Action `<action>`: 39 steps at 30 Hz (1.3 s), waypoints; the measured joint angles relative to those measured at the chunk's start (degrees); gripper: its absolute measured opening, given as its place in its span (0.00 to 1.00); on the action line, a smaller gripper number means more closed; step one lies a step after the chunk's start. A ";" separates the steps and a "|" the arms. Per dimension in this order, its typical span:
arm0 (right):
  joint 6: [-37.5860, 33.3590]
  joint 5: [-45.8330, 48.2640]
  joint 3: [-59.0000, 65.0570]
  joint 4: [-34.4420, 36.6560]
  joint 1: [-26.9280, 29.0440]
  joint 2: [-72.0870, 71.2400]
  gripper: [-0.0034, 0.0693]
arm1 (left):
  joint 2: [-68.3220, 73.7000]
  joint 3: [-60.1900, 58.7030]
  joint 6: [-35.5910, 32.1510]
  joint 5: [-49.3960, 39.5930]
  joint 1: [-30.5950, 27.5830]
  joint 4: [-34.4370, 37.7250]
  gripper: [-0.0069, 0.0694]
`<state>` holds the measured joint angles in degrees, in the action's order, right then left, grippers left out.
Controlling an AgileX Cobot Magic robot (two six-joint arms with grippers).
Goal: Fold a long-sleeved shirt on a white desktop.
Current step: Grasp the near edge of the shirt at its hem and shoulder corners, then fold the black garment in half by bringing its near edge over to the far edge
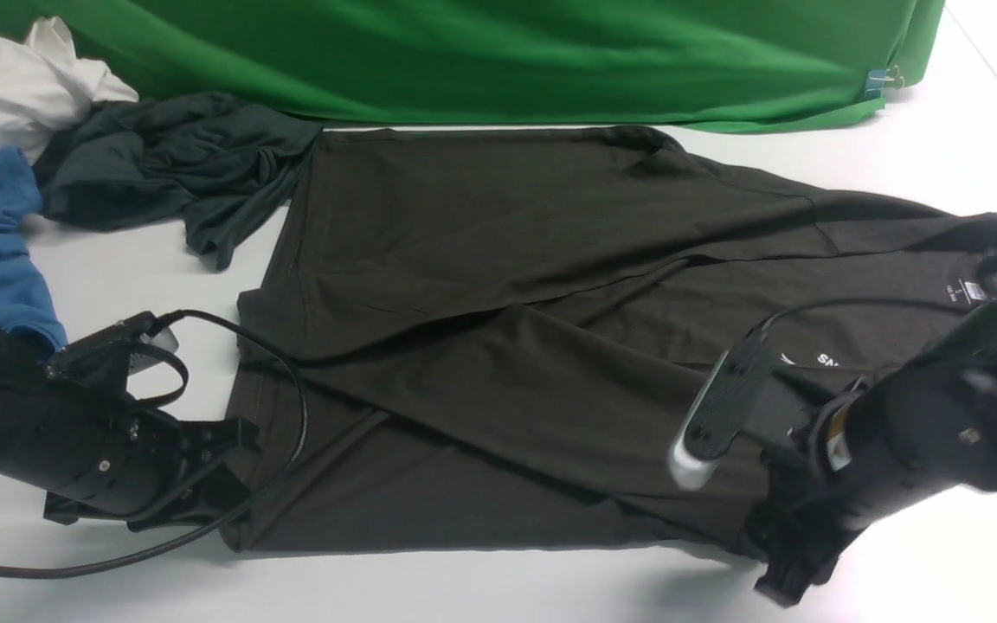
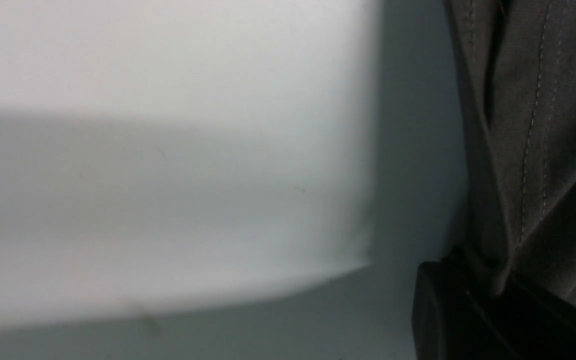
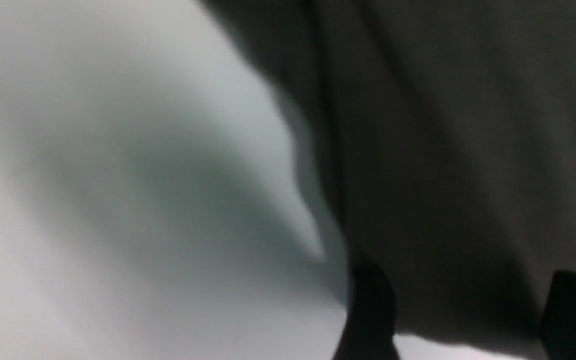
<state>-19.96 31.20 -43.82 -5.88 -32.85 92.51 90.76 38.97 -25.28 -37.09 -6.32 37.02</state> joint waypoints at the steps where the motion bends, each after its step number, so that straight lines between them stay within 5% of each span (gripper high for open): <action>1: 0.00 -0.66 0.27 0.00 -0.15 0.67 0.65 | 0.00 0.00 0.00 0.07 0.00 -0.15 0.15; 9: 0.39 -3.26 0.11 0.26 -0.36 2.80 0.56 | -0.06 0.00 0.00 0.07 0.00 -0.37 0.15; 12: 1.91 -2.65 0.04 0.87 -0.48 2.73 0.24 | -0.87 0.00 0.00 0.01 0.00 -0.97 0.15; 15: 2.42 -1.56 0.06 0.66 -0.48 2.06 0.14 | -2.10 0.00 0.00 -0.27 0.00 -1.36 0.15; 30: 4.99 14.88 0.52 3.64 -0.48 -21.37 0.12 | -24.38 -2.29 9.31 -10.92 0.11 -10.78 0.15; 39: 5.70 9.78 -4.44 -0.40 -0.34 -20.33 0.12 | -25.66 1.35 9.43 -1.51 0.18 -10.81 0.15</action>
<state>-14.26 40.97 -48.26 -6.29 -33.19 72.19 65.11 40.32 -15.84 -38.61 -6.14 26.21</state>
